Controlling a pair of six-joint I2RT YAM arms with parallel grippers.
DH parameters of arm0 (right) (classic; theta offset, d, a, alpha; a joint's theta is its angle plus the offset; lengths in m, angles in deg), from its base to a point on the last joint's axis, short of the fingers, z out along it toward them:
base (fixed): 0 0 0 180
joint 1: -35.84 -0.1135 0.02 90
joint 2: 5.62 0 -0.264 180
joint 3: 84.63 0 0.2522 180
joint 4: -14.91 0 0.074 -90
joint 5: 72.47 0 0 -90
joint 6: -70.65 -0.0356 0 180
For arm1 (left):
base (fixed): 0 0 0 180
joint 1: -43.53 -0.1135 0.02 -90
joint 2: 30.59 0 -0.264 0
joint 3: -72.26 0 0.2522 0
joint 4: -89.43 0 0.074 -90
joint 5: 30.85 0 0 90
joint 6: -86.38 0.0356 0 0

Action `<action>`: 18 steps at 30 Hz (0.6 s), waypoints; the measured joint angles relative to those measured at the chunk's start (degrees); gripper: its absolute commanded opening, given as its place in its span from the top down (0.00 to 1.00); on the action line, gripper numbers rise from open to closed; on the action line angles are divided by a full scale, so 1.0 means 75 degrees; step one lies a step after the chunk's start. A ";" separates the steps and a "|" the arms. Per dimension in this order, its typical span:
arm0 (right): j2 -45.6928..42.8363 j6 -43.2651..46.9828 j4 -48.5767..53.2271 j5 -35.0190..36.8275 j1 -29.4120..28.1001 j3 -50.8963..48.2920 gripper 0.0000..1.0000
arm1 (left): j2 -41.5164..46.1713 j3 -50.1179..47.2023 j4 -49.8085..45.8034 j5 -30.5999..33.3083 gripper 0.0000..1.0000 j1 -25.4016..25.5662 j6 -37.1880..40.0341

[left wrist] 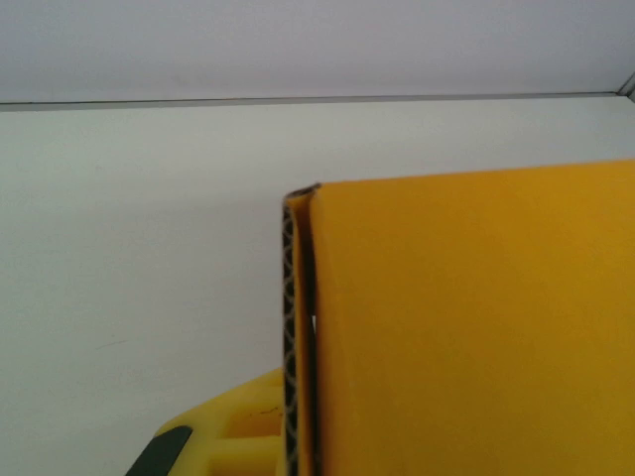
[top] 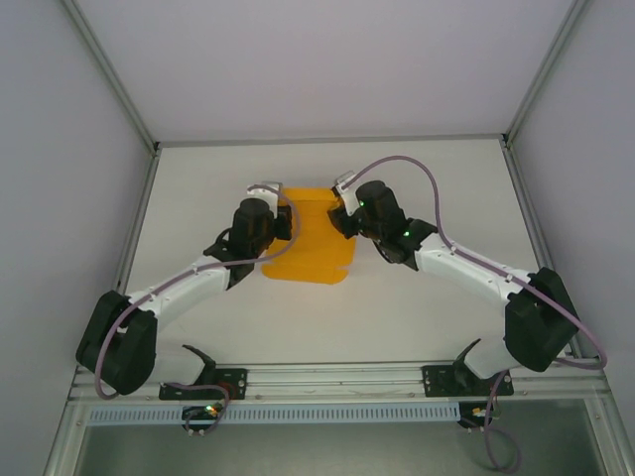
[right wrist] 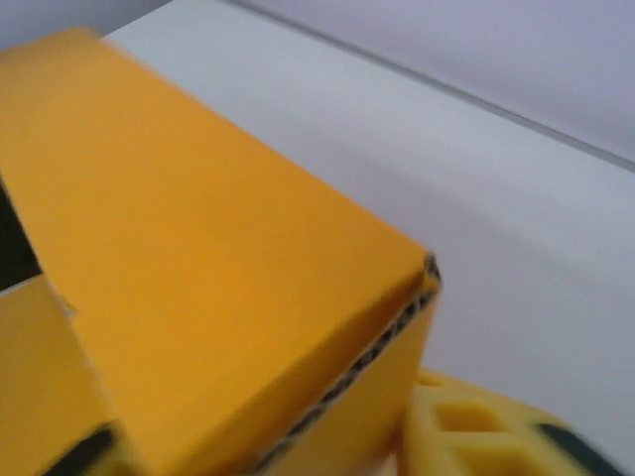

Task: Assemble paper box

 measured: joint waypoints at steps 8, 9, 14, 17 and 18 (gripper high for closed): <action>0.0938 -0.1754 0.0038 0.3622 -0.0545 0.0463 1.00 | -0.0166 0.0481 -0.0871 0.1507 1.00 0.0868 -0.0571; 0.1058 -0.2028 0.0224 0.3905 -0.0589 0.0600 1.00 | -0.0210 0.0539 -0.0947 0.1582 1.00 0.0915 -0.0653; 0.1422 -0.2990 0.1096 0.4727 -0.0650 0.1131 1.00 | -0.0417 0.0833 -0.1239 0.1699 1.00 0.1093 -0.0944; 0.1469 -0.2748 0.1102 0.4992 -0.0691 0.1154 1.00 | -0.0443 0.0933 -0.1393 0.1725 1.00 0.1131 -0.1052; 0.1501 -0.2567 0.1040 0.5062 -0.0694 0.1157 1.00 | -0.0446 0.0959 -0.1451 0.1737 1.00 0.1137 -0.1096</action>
